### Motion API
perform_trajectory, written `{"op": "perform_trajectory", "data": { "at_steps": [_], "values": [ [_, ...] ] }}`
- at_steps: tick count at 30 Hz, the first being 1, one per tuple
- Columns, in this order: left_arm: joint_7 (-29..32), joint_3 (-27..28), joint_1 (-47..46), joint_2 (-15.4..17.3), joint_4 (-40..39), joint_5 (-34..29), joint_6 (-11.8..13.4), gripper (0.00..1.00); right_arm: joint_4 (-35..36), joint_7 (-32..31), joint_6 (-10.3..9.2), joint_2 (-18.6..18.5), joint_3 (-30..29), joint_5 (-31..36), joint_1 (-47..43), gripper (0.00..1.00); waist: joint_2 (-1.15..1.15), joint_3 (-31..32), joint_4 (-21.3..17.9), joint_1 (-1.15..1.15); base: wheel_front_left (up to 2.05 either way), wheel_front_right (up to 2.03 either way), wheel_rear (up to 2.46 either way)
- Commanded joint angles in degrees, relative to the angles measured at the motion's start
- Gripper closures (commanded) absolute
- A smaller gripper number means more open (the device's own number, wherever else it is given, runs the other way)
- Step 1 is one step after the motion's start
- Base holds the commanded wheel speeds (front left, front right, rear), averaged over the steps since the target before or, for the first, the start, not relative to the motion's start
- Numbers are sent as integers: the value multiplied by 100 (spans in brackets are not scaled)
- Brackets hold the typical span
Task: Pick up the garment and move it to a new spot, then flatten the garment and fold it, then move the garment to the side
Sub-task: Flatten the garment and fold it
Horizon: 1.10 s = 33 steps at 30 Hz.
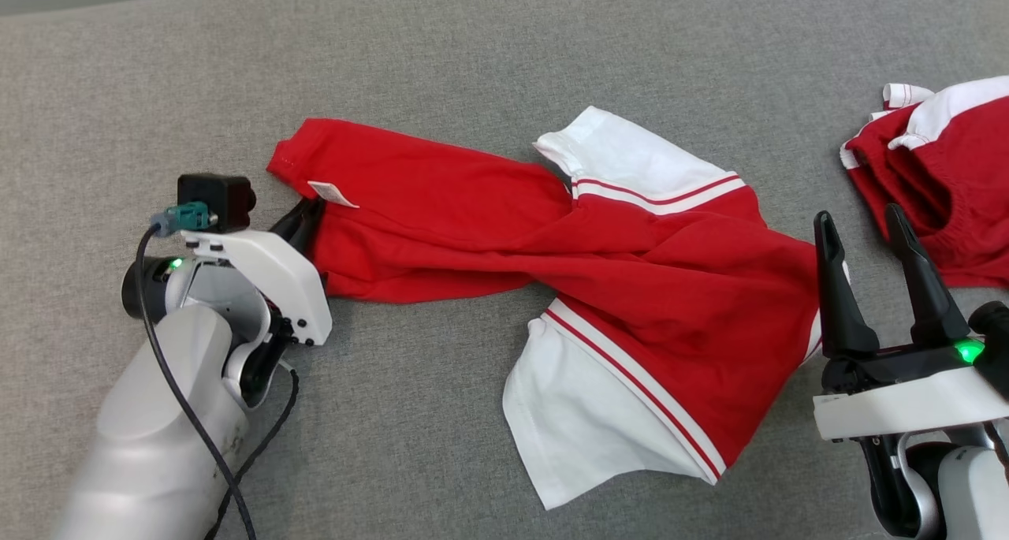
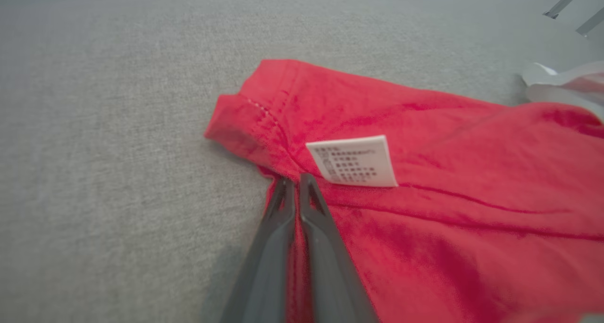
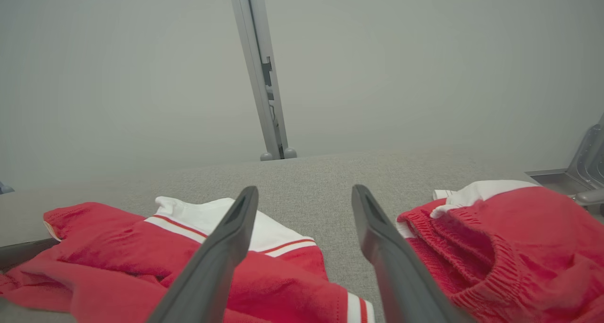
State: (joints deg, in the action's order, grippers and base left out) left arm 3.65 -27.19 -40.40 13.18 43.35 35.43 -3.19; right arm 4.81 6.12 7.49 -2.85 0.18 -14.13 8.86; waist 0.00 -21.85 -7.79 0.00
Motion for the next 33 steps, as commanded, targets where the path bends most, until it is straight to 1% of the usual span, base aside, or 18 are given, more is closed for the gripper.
{"op": "perform_trajectory", "data": {
  "at_steps": [1,5,6,10,13,17,21,22,23,30,31,33],
  "values": [
    [-79,29,256,19,30,43,66,100,2,41,2,-18,-54,-13,-14,0,0,43,42,0,0,0,0],
    [-446,171,687,27,-242,160,178,100,32,16,2,-18,-130,5,-91,0,0,134,154,0,0,0,0],
    [-446,171,687,27,-242,160,178,100,32,16,2,-18,-130,5,-91,0,0,134,154,0,0,0,0],
    [-651,171,1199,55,-684,168,290,100,89,-28,2,-19,-245,-3,-130,0,0,211,295,0,0,0,0],
    [-732,192,1594,111,-1112,185,462,100,101,-50,2,-19,-258,17,-159,0,0,263,350,0,0,0,0],
    [-751,292,2107,207,-1711,248,759,100,104,-91,2,-19,-255,23,-175,0,0,312,392,0,0,0,0],
    [-699,285,2525,220,-2242,307,905,100,108,-116,2,-20,-251,26,-198,0,0,364,401,0,0,0,0],
    [-673,283,2623,226,-2356,335,939,60,108,-124,2,-20,-261,33,-203,0,0,387,403,0,0,0,0],
    [-722,308,2686,244,-2474,331,994,0,115,-126,2,-20,-280,37,-209,0,0,413,409,0,0,0,0],
    [-1387,597,2942,413,-3392,-1,1463,0,235,-202,2,-20,-457,183,-215,0,0,637,504,0,0,0,0],
    [-1541,700,2933,474,-3646,-116,1585,0,275,-251,2,-21,-489,231,-234,0,0,714,539,0,0,0,0],
    [-1657,805,2912,549,-3915,-233,1673,0,307,-307,2,-31,-516,261,-252,0,0,787,577,0,0,0,0]
  ]
}}
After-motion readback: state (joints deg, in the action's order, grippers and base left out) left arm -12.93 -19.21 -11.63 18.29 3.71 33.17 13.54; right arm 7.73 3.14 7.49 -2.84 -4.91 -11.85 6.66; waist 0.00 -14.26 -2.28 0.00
